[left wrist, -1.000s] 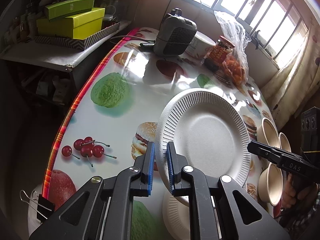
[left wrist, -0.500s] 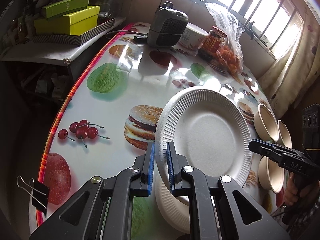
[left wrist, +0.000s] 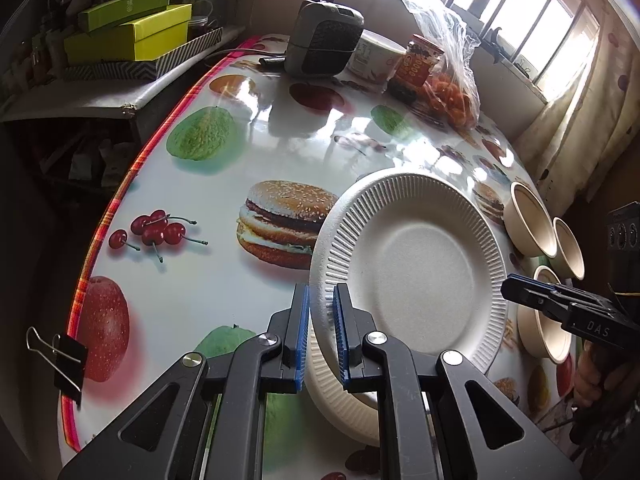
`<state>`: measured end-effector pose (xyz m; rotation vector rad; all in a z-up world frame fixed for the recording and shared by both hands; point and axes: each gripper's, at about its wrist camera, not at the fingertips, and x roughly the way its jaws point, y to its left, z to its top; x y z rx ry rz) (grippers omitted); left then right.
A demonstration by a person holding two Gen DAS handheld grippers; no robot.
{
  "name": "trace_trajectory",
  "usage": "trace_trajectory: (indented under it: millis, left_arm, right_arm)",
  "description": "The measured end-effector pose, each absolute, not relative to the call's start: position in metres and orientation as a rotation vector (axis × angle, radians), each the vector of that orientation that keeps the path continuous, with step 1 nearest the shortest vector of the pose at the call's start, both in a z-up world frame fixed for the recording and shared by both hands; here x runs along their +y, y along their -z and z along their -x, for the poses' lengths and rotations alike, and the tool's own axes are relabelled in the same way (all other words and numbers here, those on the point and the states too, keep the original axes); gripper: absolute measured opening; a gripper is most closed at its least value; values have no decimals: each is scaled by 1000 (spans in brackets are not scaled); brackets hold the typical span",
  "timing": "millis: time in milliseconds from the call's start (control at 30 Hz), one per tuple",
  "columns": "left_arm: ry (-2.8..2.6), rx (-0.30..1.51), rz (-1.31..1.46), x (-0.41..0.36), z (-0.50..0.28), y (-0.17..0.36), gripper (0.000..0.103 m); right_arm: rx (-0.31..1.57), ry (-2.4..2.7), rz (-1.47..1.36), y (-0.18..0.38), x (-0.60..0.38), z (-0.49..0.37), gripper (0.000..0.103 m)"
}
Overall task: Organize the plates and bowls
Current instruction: 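Carry the gripped white plates with both tools and lower them onto the plate stack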
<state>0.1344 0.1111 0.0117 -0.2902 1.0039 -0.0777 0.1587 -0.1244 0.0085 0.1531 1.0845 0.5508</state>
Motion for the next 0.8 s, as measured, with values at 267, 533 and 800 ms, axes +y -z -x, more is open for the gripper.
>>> trace_trajectory:
  millis: [267,533,800]
  left_arm:
    - [77,1016,288,109,-128,-9,13]
    - [76,1027,287,107,-123,-6,13]
    - [76,1042,288,106,-117,-1,13]
  right_arm:
    - [1094,-554,-153,-6,-126,-152,20]
    - [1099,-559,-148,-3,-127,-144,20]
    - [1116,-560,-134,2,-126,-139,20]
